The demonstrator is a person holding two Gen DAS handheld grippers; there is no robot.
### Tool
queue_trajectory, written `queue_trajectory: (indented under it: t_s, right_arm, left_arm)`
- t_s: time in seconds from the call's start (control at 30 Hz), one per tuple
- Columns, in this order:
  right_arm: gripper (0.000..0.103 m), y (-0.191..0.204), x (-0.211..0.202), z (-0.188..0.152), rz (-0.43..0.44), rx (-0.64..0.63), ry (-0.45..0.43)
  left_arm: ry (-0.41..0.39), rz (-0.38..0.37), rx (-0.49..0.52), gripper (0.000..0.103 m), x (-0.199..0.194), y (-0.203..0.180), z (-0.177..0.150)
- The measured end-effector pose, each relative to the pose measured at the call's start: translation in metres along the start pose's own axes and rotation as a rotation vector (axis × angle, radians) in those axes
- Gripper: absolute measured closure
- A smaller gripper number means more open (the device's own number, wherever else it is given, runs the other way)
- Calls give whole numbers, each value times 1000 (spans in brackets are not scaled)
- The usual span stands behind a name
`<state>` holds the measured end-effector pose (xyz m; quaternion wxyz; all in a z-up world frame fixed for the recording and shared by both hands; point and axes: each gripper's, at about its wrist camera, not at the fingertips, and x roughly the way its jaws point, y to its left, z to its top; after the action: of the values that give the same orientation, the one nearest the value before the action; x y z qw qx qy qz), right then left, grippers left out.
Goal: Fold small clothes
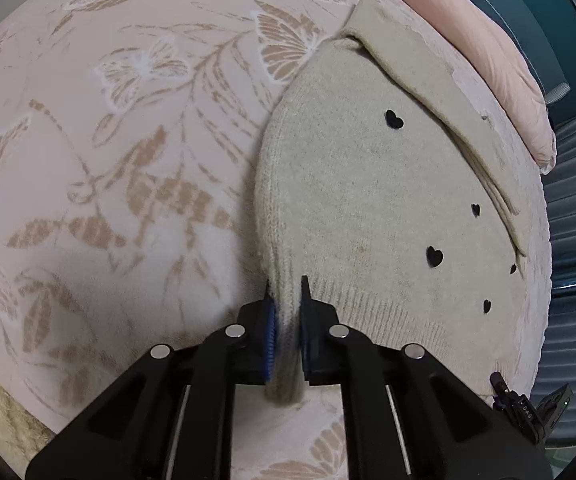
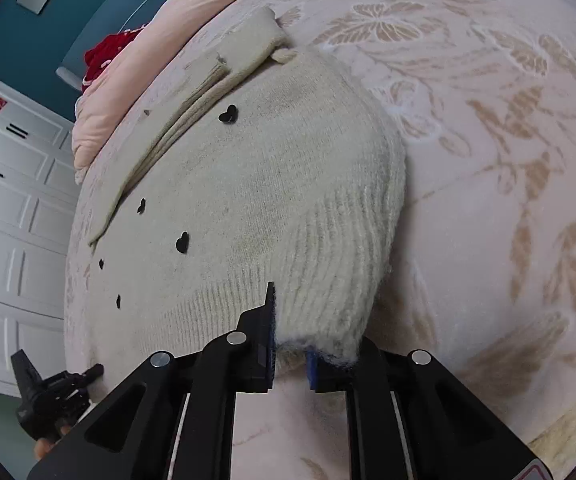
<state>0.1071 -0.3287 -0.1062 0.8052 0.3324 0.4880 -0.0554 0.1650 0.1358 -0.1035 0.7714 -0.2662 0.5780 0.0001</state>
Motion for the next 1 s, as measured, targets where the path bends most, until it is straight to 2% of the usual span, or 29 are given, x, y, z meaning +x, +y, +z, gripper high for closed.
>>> queue_trajectory:
  t_s: [0.07, 0.17, 0.3, 0.43, 0.57, 0.67, 0.77, 0.8, 0.83, 0.87, 0.9, 0.93, 1.0]
  right_arm:
    - [94, 11, -12, 0, -24, -63, -16]
    - [95, 22, -40, -1, -14, -145, -23]
    - [97, 19, -76, -10, -22, -218, -12]
    - [97, -3, -95, -30, -55, -279, 65]
    - [98, -28, -103, -80, -84, -334, 192]
    - [97, -49, -102, -110, -46, -295, 245]
    - [90, -68, -93, -110, -53, -201, 227]
    - [86, -71, -93, -107, -69, -182, 201]
    - [81, -74, -95, -103, -67, -161, 173]
    - [68, -76, -99, -98, -62, -141, 142]
    - [49, -76, -103, -93, -74, -132, 109]
    - [43, -75, -106, -88, -103, -136, 69]
    - [41, -74, -106, -79, -158, -161, 17]
  left_arm:
    - [-5, -19, 8, 96, -14, 3, -2]
    - [-17, -50, 56, 96, -38, 0, -6]
    - [-16, -90, 112, 97, -70, 1, -23]
    - [23, -95, 157, 97, -93, 16, -60]
    - [87, -75, 179, 97, -98, 40, -112]
    - [113, -48, 190, 96, -85, 52, -140]
    - [104, -54, 148, 91, -67, 52, -146]
    - [95, -52, 135, 78, -63, 51, -144]
    - [84, -34, 123, 57, -62, 51, -144]
    - [59, -16, 112, 46, -62, 49, -142]
    - [33, -12, 105, 28, -63, 48, -140]
    - [8, -12, 100, 25, -65, 46, -138]
    - [3, -6, 101, 21, -60, 43, -133]
